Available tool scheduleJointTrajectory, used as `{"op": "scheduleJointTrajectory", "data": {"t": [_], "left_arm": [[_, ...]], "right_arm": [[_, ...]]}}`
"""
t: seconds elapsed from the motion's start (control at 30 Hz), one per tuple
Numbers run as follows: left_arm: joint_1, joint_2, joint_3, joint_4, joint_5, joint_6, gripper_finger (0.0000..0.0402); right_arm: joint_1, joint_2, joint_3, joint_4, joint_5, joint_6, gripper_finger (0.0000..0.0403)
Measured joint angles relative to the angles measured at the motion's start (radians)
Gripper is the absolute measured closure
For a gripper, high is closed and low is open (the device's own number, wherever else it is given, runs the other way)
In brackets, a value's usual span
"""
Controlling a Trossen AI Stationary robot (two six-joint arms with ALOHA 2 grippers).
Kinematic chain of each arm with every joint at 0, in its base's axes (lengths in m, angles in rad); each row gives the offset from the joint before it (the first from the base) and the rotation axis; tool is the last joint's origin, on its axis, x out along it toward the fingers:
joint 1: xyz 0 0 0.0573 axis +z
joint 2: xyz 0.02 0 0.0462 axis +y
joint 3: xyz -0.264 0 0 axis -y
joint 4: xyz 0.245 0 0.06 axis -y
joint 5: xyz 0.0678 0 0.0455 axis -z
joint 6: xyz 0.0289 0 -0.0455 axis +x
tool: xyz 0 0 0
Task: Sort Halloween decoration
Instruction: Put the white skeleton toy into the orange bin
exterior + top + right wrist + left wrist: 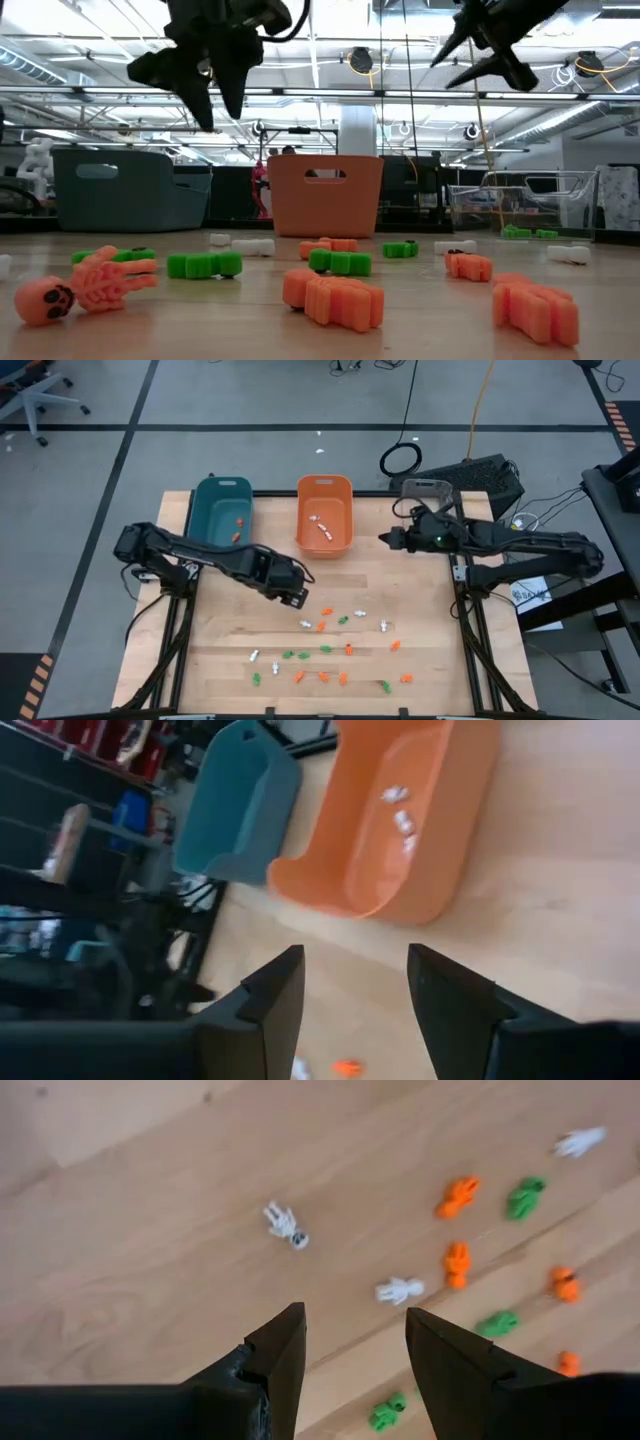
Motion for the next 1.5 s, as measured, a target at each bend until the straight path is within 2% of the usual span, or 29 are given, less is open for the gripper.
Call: {"op": "scheduleJointTrajectory", "data": {"t": [0.2, 0.37, 0.57, 0.7, 0.8, 1.03, 1.5], "left_arm": [[-0.022, 0.051, 0.0, -0.014, 0.002, -0.028, 0.0228], [-0.021, 0.102, 0.0, -0.011, -0.056, -0.144, 0.0228], [-0.02, 0.174, 0.0, 0.001, -0.068, -0.327, 0.0228], [-0.02, 0.219, 0.0, 0.002, -0.068, -0.392, 0.0228], [-0.018, 0.246, 0.0, 0.008, -0.069, -0.392, 0.0228], [0.005, 0.297, 0.001, 0.044, -0.074, -0.393, 0.0228], [0.026, 0.384, 0.005, 0.105, -0.053, -0.419, 0.0228]], "right_arm": [[0.055, 0.069, 0.0, 0.087, 0.001, -0.036, 0.0241], [0.059, 0.079, 0.0, 0.081, -0.014, -0.177, 0.0241], [0.05, 0.047, 0.0, 0.041, -0.127, -0.363, 0.0241], [0.05, 0.031, 0.0, -0.004, -0.14, -0.425, 0.0241], [0.05, 0.027, 0.0, -0.016, -0.144, -0.477, 0.0241], [0.051, 0.026, 0.0, -0.017, -0.246, -0.559, 0.0241], [0.052, 0.026, 0.0, -0.016, -0.245, -0.665, 0.0241]]}}
